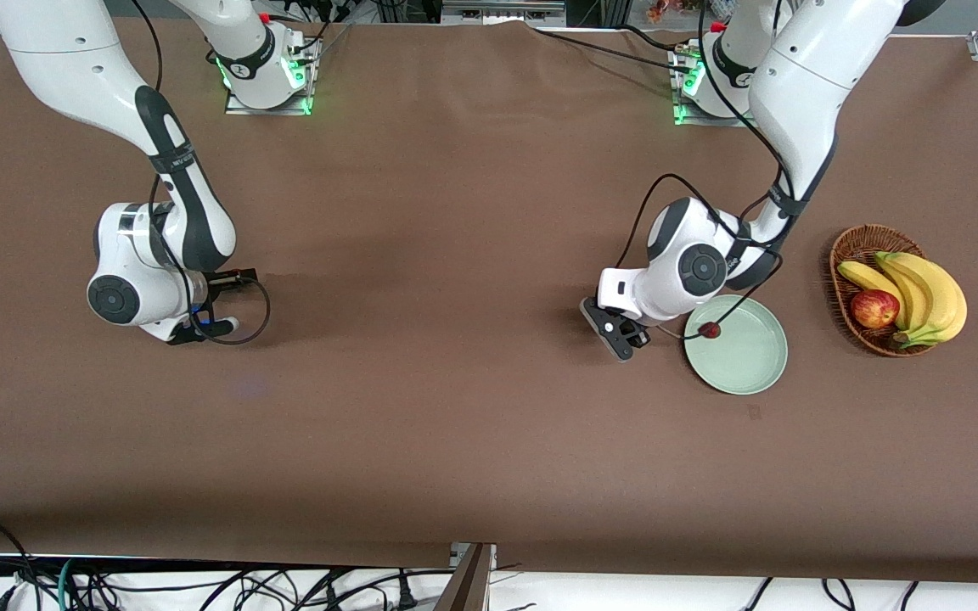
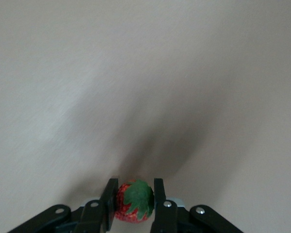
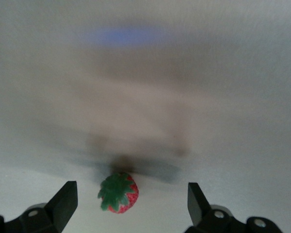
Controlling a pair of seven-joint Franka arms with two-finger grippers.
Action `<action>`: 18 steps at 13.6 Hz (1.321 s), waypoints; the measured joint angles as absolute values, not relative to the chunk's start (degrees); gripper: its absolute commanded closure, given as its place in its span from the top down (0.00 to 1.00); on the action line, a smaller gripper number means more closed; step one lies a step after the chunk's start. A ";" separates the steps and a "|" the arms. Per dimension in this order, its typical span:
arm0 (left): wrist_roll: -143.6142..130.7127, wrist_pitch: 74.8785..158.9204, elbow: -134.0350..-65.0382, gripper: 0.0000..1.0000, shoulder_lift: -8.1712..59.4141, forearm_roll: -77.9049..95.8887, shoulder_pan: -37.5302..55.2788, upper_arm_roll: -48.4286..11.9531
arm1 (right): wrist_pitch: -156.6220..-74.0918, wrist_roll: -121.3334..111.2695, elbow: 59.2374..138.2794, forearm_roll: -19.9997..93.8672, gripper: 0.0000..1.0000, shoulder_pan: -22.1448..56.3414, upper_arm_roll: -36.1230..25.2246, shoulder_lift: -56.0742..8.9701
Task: Collect all strawberries into plate
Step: 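Grasp a strawberry each with the left gripper and the right gripper, then open the left gripper over the plate while the right gripper carries strawberry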
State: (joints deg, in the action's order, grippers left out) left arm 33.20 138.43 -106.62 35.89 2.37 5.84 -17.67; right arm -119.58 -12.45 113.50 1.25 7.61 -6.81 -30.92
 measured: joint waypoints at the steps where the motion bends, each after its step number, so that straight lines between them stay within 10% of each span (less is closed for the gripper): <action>1: 33.26 133.59 -105.08 0.06 34.97 2.34 4.61 -17.61 | -119.69 -12.45 113.80 1.25 0.95 7.65 -6.78 -30.92; 3: 33.38 124.17 -101.21 0.08 33.50 2.29 2.20 -17.46 | -119.80 -12.46 114.09 1.25 0.56 7.67 -6.76 -30.92; 8: 43.17 114.82 -96.83 0.09 32.87 1.71 -3.23 -16.36 | -119.96 -12.46 114.18 1.25 0.06 7.67 -6.74 -30.91; 16: 59.33 118.44 -97.20 0.14 37.95 -2.19 -12.81 -16.12 | -121.23 -3.32 111.61 1.45 0.03 7.95 -2.12 -30.96; 17: 60.34 119.29 -97.27 0.37 38.79 -2.19 -13.37 -16.12 | -121.26 0.69 110.45 1.48 0.03 8.20 -0.07 -31.21; 18: 61.07 119.75 -97.31 0.99 39.47 -2.19 -13.77 -16.12 | -121.30 5.29 109.02 1.48 0.03 8.59 2.10 -31.66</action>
State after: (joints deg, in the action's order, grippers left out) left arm 61.07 119.75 -97.31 39.47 -2.19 -13.77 -16.12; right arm -121.30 5.29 109.02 1.48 8.59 2.10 -31.66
